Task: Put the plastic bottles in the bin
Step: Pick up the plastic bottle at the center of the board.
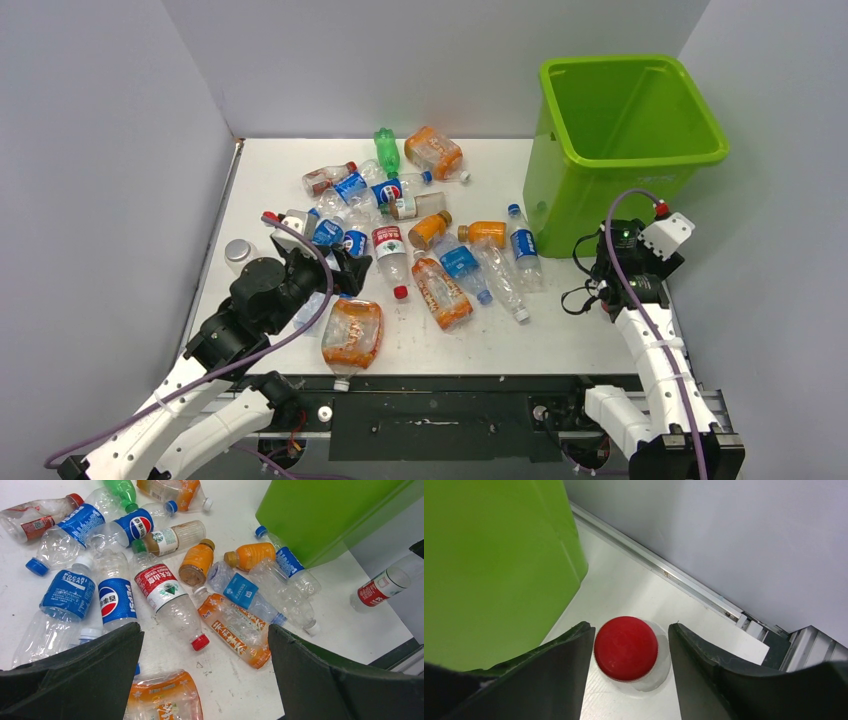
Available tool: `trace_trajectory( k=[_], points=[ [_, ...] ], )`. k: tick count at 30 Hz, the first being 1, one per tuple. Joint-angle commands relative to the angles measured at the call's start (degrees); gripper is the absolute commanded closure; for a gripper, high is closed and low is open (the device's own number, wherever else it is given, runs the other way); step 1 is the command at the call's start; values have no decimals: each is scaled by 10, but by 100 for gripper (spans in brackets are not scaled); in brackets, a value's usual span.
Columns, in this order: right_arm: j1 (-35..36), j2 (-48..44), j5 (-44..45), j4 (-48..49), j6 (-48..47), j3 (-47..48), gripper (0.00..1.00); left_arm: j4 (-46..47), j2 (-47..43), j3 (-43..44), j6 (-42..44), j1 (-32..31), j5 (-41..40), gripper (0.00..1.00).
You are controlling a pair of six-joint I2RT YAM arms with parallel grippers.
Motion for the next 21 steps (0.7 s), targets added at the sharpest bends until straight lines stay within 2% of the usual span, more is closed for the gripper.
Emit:
trace_trajectory(
  k=[1,11,15,18,21],
  points=[
    [-3,-3,-5,14,-4,1,46,33,-11,9,-7,1,13,4],
    [37,-72,-23,-65,5,47,69,40,-22,3,-6,1,10,4],
    [70,-120,-46,-94,-10,80,92,44,-23,0,-4,-1,11,4],
    [94,-137,-129,-119,-44,116,95,50,-25,-3,0,-4,8,4],
    [108,-143,-280,-143,-77,142,95,61,-27,-5,5,-4,25,4]
  ],
)
